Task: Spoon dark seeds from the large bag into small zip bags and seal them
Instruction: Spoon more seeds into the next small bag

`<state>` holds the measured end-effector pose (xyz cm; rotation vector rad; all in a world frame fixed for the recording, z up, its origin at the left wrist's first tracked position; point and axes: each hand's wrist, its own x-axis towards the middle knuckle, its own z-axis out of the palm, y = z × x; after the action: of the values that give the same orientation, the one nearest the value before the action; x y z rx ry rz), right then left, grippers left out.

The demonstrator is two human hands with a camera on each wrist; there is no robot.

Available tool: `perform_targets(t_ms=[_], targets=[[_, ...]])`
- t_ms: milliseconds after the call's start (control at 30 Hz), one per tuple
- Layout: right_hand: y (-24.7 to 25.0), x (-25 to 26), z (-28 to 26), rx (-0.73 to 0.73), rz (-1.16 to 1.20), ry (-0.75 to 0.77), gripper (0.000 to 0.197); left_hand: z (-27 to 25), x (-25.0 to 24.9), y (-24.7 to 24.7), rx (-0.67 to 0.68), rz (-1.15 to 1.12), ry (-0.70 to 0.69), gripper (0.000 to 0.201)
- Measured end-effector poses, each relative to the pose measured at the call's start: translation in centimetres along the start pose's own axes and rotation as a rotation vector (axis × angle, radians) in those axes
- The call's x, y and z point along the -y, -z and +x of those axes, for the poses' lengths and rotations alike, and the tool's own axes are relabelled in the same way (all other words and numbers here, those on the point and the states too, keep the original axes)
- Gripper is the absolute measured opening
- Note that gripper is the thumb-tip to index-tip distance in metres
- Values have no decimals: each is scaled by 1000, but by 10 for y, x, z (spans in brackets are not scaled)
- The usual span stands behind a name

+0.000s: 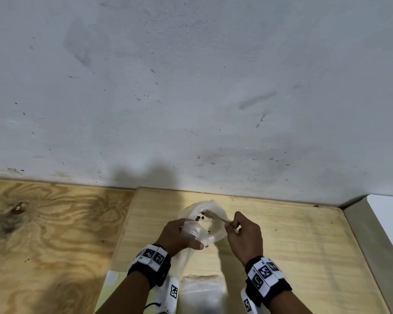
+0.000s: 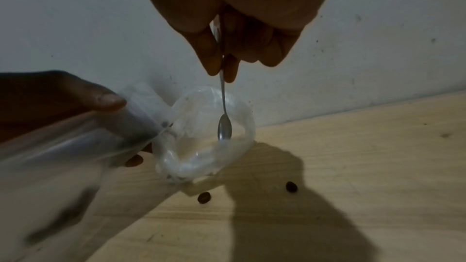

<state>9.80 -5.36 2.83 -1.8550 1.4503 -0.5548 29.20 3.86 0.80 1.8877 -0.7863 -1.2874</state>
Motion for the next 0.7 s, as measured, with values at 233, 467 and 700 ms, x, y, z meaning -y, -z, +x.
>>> perform_targets(t_ms=[233,467,700], targets=[[-11,7,16,-37,-164,51,24,9,-9,13,-10,-129,45,59],[-24,-7,15,26,-48,4,41,12,-4,19,19,-114,35,61],[-26,-27,14,-15,106,-98,36,14,5,21,32,-50,13,79]])
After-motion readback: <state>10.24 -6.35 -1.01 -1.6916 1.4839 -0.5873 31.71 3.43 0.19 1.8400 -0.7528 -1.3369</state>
